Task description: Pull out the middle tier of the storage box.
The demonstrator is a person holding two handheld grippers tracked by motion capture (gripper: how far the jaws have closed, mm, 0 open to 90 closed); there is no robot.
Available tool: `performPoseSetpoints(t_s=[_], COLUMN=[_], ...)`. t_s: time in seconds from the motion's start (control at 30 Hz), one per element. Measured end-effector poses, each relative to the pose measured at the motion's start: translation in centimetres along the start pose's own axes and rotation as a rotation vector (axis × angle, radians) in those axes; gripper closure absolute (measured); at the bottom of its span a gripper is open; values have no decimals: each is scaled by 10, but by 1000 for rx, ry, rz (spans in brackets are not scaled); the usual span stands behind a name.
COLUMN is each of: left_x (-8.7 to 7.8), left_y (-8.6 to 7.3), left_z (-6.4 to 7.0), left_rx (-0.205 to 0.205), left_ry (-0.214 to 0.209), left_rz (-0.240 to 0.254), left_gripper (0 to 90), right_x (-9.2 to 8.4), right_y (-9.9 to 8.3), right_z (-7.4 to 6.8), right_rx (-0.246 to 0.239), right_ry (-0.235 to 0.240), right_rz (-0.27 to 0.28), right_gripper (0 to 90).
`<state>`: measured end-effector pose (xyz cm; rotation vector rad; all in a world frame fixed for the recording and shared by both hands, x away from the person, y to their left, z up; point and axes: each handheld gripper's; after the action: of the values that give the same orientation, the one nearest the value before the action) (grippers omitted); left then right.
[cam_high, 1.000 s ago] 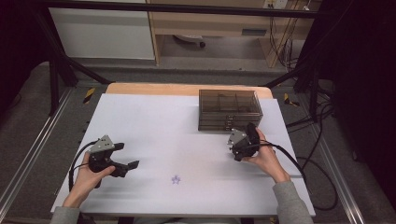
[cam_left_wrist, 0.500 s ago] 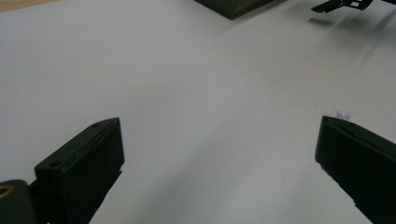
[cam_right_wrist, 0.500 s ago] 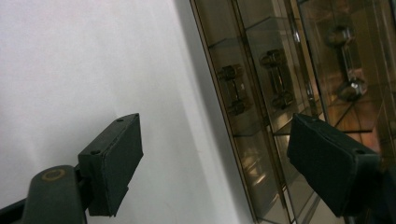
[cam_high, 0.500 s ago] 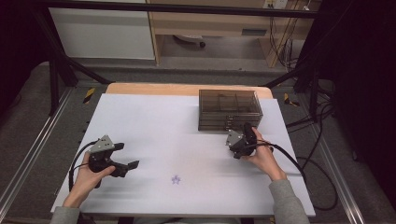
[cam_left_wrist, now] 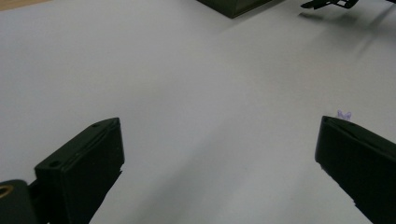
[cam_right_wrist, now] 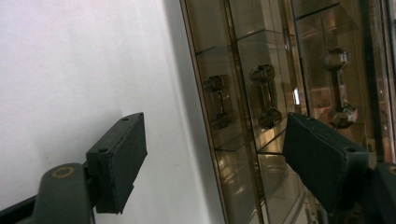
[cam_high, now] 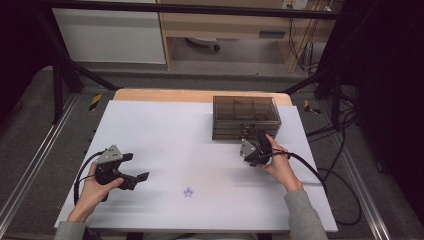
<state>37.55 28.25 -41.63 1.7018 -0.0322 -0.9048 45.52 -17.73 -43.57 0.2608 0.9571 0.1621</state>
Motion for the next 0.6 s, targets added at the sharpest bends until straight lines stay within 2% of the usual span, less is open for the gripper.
performPoseSetpoints(t_s=[0.1,0.23,0.37,0.6], left_x=[0,0,0,0], left_y=[0,0,0,0], left_z=[0,0,0,0], left_rx=[0,0,0,0], left_ry=[1,1,1,0], left_rz=[0,-1,0,-1], left_gripper=[11,11,11,12], right_x=[3,5,7,9], right_y=[0,0,-1,-1], right_z=[1,1,2,3], right_rx=[-32,-32,-56,-81], right_ry=[-7,-8,-15,-32], right_rz=[-8,-11,-29,-29], right_gripper=[258,269,284,305])
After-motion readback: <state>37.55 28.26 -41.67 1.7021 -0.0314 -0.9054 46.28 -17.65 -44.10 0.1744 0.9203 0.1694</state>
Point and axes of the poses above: each handheld gripper's, and its own axes: x roughly forward along the jaws, y roughly out of its top, z roughly to its right, and after that the axes turned 15 degrees about y, right-handed
